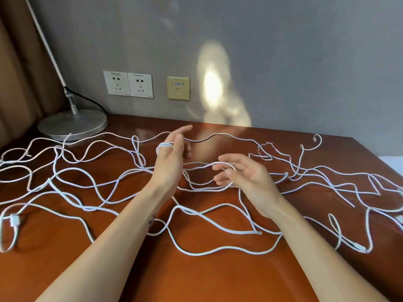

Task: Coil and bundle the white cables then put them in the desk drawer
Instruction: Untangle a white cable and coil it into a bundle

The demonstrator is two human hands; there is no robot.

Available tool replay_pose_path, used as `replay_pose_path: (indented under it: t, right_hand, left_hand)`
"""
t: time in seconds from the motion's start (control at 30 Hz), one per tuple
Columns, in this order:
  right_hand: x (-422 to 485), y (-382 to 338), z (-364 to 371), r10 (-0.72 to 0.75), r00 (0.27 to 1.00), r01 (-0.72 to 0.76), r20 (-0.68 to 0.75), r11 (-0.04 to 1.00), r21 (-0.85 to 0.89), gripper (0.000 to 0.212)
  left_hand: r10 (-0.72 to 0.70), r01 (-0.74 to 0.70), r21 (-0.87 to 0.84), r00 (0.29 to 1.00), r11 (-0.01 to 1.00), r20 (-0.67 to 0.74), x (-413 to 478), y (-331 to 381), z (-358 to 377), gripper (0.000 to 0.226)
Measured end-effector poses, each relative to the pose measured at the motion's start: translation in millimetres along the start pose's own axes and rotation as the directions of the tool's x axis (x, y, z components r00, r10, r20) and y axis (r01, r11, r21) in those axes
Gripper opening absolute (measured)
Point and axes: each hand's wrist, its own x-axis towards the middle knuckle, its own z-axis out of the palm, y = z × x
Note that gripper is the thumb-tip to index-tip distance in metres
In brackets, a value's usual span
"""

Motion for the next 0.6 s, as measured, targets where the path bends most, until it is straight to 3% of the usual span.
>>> replay_pose_path:
  t: [0.1, 0.17, 0.3, 0.37, 0.47, 0.6]
  right_hand:
    - [1, 1, -2, 0.008, 0.995, -0.006, -0.098, 1.000, 0.018, 0.023]
    - [2, 5, -2, -0.051, 0.987, 0.023, -0.150, 0.983, -0.181, 0.021]
    - [2, 14, -4, -0.305, 0.932, 0.120, -0.197, 0.770, -0.626, 0.021]
    - [3, 16, -8, -0.396, 0.898, 0.148, -0.189, 0.679, -0.719, 0.025]
    - [3, 12, -12, -0.403, 0.888, 0.146, -0.222, 0.704, -0.695, 0.027]
    - [1, 8, -8, -0.193, 0.968, 0.103, -0.158, 0.886, -0.452, 0.011]
  left_hand:
    - [0.077, -0.082, 0.118, 0.996, 0.990, 0.042, -2, -2, 1, 0.031]
    - [0.113, -0.126, 0.192, 0.991, 0.973, 0.078, -3, -2, 3, 0.031]
    - [0.126, -0.153, 0.322, 0.986, 0.934, 0.105, -6, -7, 2, 0.035]
    - [0.091, -0.134, 0.377, 0.987, 0.916, 0.130, -7, -8, 2, 0.038]
    - [0.049, -0.123, 0.445, 0.984, 0.887, 0.173, -9, -8, 3, 0.039]
    - [-0.035, -0.122, 0.576, 0.967, 0.808, 0.253, -13, -9, 0, 0.035]
